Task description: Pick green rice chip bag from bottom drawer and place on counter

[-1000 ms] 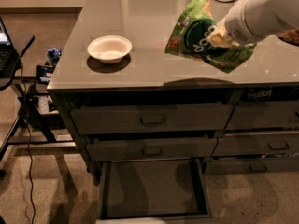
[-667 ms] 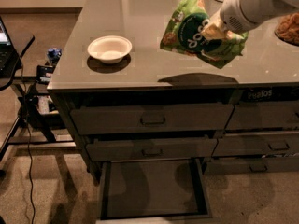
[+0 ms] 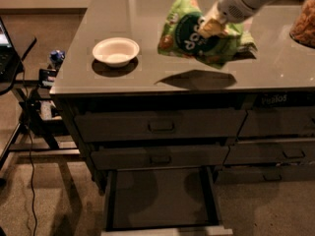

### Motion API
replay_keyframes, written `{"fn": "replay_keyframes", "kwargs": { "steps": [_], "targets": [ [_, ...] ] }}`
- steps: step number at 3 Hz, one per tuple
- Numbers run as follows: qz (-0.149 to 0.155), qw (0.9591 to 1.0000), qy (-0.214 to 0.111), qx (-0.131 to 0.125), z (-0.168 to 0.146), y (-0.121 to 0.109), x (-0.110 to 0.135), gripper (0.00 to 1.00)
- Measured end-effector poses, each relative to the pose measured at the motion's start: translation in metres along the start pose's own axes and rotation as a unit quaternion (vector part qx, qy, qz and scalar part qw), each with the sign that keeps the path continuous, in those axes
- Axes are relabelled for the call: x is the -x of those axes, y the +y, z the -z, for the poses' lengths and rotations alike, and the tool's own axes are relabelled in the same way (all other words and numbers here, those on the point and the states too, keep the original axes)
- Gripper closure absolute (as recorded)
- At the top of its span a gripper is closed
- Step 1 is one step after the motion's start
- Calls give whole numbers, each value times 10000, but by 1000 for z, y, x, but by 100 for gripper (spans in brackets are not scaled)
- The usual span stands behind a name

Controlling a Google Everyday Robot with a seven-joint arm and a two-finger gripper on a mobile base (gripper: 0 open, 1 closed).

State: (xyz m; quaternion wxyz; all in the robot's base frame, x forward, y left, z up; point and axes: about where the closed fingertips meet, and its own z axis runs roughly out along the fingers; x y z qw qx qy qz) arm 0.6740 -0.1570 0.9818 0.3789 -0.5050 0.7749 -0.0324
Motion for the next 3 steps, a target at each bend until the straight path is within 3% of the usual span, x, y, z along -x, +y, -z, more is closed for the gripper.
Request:
{"fn": "replay_keyframes", "kwargs": {
  "steps": [1,2,3],
  "targets": [
    [288,9976,114,619,-21,6,6,100],
    [557,9922,281,1083,-35,12,14,100],
    [781,9860,488,1388,-48,18,16,100]
  ]
}}
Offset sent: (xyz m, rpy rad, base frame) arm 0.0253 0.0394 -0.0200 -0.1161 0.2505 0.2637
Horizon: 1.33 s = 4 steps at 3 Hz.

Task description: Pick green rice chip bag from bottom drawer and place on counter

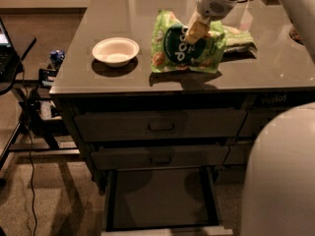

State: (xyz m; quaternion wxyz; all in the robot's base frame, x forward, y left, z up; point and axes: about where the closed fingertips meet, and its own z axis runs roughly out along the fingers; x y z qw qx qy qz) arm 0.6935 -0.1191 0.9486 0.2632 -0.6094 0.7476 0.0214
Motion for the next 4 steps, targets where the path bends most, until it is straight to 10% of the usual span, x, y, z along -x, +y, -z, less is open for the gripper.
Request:
{"fn": "replay_keyframes", "kwargs": {
  "steps": [3,4],
  "targets": [
    [265,9977,503,379,-63,-2,-9,100],
    [265,9977,503,379,-63,-2,-9,82]
  ]
}}
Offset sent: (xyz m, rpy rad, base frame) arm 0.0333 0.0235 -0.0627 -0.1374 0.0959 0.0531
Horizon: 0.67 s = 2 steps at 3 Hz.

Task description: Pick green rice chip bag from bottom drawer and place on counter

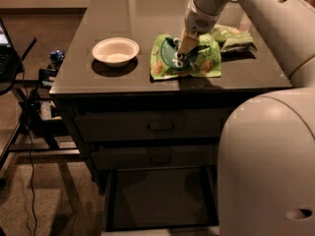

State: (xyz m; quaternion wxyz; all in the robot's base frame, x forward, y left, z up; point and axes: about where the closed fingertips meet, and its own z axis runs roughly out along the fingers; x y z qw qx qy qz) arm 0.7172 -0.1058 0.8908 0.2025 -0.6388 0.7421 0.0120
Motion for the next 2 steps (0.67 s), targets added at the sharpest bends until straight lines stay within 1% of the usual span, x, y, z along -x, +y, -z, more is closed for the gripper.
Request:
{"fn": "replay_keyframes", "kwargs": {
  "steps": [2],
  "targets": [
    [0,10000,0,0,0,0,0,35]
  ]
}}
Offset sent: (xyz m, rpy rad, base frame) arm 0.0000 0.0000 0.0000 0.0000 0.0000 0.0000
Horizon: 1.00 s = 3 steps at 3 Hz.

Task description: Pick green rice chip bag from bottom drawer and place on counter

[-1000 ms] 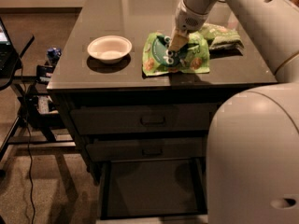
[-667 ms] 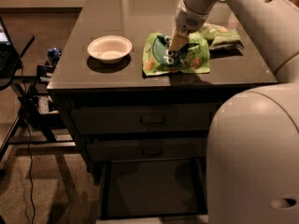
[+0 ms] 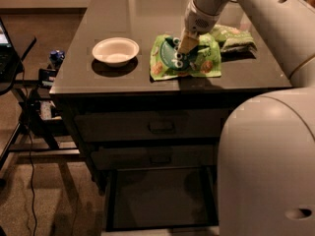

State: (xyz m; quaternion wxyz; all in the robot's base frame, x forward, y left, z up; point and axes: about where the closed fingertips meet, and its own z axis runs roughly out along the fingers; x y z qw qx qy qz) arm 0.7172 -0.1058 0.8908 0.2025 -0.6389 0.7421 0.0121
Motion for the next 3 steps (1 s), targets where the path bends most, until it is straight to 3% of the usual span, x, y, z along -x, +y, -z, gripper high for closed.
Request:
{"fn": "replay_keyframes", "kwargs": {
  "steps": [1,2,3],
  "targets": [
    [0,10000,0,0,0,0,0,12],
    [0,10000,0,1,0,0,0,0],
    [0,10000,0,1,0,0,0,0]
  ]
}}
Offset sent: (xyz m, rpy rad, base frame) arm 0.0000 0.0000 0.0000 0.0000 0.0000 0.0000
